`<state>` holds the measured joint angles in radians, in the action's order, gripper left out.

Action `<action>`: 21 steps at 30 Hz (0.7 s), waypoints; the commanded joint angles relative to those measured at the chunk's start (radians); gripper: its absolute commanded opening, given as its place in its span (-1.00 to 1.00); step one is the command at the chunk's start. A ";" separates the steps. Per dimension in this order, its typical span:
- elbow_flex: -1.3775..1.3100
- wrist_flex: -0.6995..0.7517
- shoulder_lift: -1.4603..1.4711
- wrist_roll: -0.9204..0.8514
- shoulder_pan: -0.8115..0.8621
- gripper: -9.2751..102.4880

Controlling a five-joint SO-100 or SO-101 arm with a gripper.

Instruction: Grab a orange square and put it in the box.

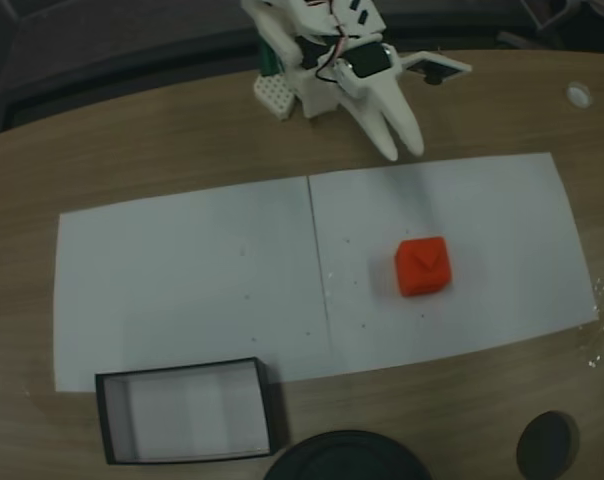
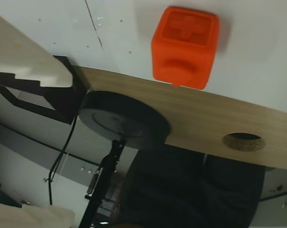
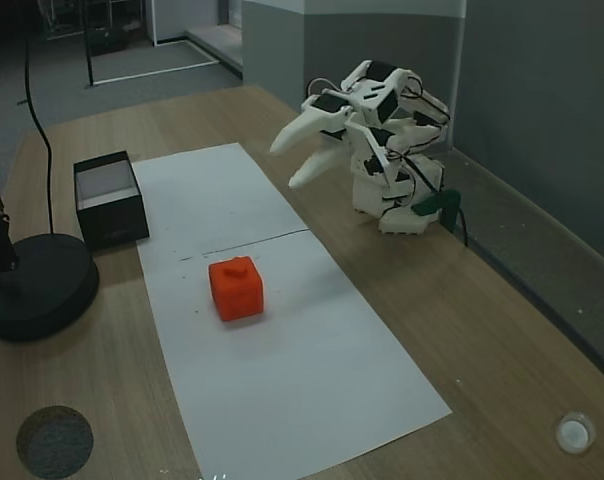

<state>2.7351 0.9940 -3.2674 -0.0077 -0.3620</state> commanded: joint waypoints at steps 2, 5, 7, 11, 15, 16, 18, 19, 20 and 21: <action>-0.206 -0.011 0.377 0.057 -0.117 -0.18; -0.360 -0.014 0.667 0.066 -0.156 -0.13; -0.479 -0.015 0.848 0.067 -0.150 -0.13; -0.650 -0.014 1.167 0.067 -0.117 -0.12; -0.787 -0.009 1.425 0.067 -0.072 -0.12; -0.818 -0.009 1.477 0.067 -0.060 -0.12; -0.870 -0.009 1.568 0.067 -0.032 -0.12; -0.890 -0.009 1.606 0.067 -0.020 -0.12; -0.905 -0.009 1.637 0.066 -0.006 -0.12; -0.919 -0.009 1.663 0.064 0.008 -0.12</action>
<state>1.9098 0.9940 -1.6398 0.0552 -0.3866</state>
